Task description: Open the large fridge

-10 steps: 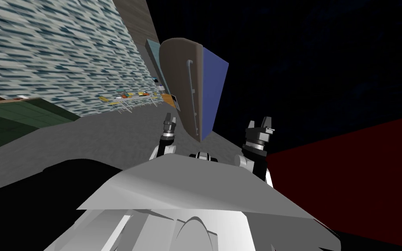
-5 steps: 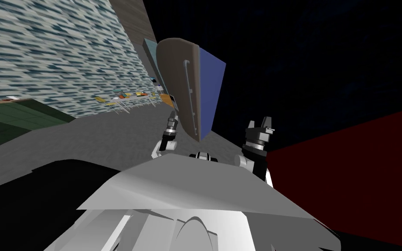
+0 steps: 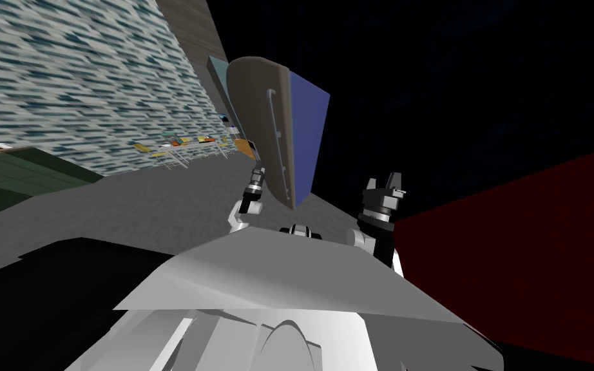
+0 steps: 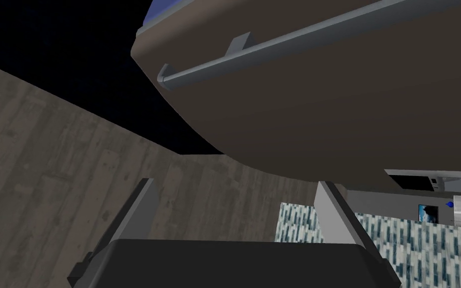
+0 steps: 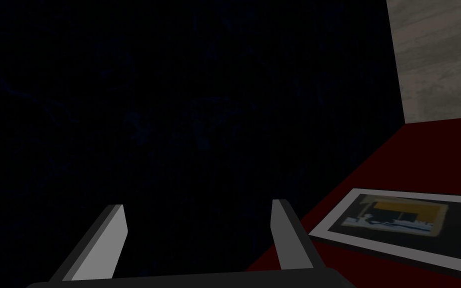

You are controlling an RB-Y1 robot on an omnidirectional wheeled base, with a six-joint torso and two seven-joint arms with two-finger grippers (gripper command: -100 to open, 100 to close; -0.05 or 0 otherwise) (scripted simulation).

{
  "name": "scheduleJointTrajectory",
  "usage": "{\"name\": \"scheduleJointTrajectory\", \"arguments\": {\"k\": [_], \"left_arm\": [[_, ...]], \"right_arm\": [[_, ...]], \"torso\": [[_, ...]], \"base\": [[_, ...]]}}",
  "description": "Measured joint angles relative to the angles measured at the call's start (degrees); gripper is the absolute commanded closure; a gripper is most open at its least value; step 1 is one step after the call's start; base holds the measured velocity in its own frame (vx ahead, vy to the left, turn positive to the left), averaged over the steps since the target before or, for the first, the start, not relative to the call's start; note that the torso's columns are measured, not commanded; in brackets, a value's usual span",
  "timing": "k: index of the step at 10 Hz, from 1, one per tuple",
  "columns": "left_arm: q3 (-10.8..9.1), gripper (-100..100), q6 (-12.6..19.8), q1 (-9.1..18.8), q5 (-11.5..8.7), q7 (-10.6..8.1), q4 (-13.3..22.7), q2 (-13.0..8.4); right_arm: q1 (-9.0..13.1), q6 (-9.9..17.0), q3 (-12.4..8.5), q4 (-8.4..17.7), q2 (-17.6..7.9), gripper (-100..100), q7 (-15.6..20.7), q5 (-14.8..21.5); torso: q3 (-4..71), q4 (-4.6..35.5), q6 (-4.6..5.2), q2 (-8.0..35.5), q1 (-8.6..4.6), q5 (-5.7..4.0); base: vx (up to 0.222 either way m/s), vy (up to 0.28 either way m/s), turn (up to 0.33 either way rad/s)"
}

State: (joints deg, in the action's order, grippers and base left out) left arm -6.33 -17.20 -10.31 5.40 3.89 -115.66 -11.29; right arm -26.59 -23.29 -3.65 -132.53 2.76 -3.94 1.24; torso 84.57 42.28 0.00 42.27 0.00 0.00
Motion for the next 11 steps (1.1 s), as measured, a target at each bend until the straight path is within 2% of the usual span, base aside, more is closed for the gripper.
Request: {"name": "scheduleJointTrajectory", "arguments": {"k": [4, 5, 8, 11], "left_arm": [[-0.43, -100, 4.9, 6.9, 0.4, 2.1, 4.3, -1.5], [-0.44, -100, 5.2, 7.8, 0.4, 2.25, 4.6, -1.5], [-1.24, -100, 8.3, 13.6, 0.3, 3.51, 9.3, -3.2], [-1.52, -100, 12.9, 18.7, 0.5, 4.98, 11.4, -4.2]], "right_arm": [[0.0, 0.0, 0.0, 0.0, 0.0, 0, 0.0, 0.0], [0.0, 0.0, 0.0, 0.0, 0.0, 0, 0.0, 0.0], [0.0, 0.0, 0.0, 0.0, 0.0, 0, 0.0, 0.0], [0.0, 0.0, 0.0, 0.0, 0.0, 0, 0.0, 0.0]], "torso": [[0.0, 0.0, 0.0, 0.0, -0.02, -0.01], [0.0, 0.0, -0.02, 0.0, 0.06, 0.02], [0.0, 0.0, 0.0, 0.0, -0.03, 0.0], [0.0, 0.0, 0.0, 0.0, -0.02, -0.01]], "base": [[-0.006, -0.033, -0.03], [-0.006, -0.031, -0.045], [-0.002, -0.036, -0.041], [-0.01, -0.042, -0.025]]}}
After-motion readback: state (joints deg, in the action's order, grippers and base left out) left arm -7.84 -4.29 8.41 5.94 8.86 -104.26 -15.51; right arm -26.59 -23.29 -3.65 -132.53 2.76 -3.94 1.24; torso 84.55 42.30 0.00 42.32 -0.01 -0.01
